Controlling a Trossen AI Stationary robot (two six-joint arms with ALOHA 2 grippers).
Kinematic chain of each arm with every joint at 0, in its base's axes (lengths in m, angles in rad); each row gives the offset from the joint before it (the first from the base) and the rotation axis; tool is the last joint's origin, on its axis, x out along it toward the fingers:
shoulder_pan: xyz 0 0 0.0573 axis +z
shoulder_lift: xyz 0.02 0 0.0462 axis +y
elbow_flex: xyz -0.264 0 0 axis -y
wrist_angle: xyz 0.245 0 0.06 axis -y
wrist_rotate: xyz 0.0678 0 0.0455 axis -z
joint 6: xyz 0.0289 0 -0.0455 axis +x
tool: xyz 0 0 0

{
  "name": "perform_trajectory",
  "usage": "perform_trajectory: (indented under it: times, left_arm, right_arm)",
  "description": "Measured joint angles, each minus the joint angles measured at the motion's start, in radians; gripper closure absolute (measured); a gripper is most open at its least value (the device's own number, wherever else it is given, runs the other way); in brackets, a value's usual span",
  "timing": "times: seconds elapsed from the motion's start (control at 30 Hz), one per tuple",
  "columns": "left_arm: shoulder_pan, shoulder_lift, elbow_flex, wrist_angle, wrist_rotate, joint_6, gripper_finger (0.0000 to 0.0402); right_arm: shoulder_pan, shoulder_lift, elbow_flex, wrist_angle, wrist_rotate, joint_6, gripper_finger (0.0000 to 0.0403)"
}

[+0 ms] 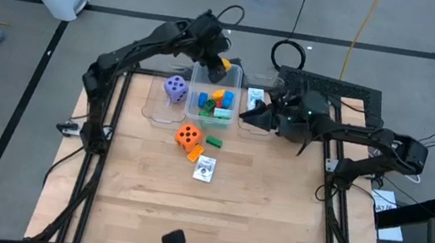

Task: Pick & Place Toys
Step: Put the yellow one stud game piece into the middle transparent bin

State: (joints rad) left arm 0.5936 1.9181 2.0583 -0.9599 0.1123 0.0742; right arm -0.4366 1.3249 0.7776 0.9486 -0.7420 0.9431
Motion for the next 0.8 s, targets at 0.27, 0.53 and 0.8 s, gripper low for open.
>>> perform_trajectory:
  times: [0.27,0.53,0.8]
  left_arm:
    - [0.05,0.077,0.0,-0.052,0.017,0.051,0.0265]
    - [0.032,0.161,0.0,-0.147,0.019,0.105,0.0261]
    - [-0.004,0.244,0.0,-0.175,-0.035,0.122,0.0266]
  right_arm:
    - [0.0,-0.028,-0.001,-0.307,0.117,-0.153,0.0248]
    - [0.0,-0.027,-0.001,-0.408,0.308,-0.233,0.0248]
    - [0.001,-0.027,-0.001,-0.445,0.326,-0.249,0.0248]
